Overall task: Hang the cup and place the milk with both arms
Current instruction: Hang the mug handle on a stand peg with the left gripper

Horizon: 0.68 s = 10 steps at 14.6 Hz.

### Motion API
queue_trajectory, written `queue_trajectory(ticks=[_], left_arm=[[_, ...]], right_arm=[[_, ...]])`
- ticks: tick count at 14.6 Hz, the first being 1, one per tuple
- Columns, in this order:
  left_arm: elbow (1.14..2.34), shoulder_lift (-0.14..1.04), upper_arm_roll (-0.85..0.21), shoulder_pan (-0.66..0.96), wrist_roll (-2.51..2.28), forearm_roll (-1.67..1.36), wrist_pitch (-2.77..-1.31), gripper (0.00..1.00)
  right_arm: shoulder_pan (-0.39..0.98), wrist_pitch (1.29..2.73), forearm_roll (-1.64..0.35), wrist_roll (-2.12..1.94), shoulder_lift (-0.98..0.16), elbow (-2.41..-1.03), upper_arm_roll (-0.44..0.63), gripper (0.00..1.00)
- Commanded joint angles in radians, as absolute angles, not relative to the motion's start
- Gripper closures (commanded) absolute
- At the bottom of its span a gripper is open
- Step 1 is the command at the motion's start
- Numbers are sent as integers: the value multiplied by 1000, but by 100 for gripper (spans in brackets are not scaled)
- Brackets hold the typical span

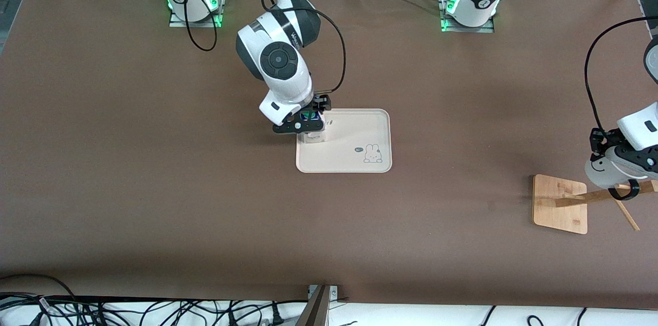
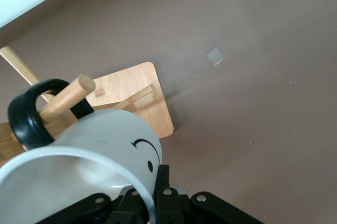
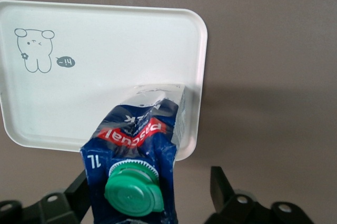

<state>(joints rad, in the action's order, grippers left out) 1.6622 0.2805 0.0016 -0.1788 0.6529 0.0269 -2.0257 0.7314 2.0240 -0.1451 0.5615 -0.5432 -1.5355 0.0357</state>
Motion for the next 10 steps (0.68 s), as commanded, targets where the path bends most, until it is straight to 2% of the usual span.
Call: queue_trajectory(ticks=[1,5,10], left_arm=[[1640,316,3,-192,692,6,-2063,0],[1637,304,3,-184,677,-9,-2054,0],[1643,191,-3,-147,658,-12,-1967,0]], right_arm=[[739,2028,-135,528,-534,-1546,41,64],[738,2029,-137,529,-534,-1546,41,67],[739,2026,-138,538,-534,-1542,41,67]])
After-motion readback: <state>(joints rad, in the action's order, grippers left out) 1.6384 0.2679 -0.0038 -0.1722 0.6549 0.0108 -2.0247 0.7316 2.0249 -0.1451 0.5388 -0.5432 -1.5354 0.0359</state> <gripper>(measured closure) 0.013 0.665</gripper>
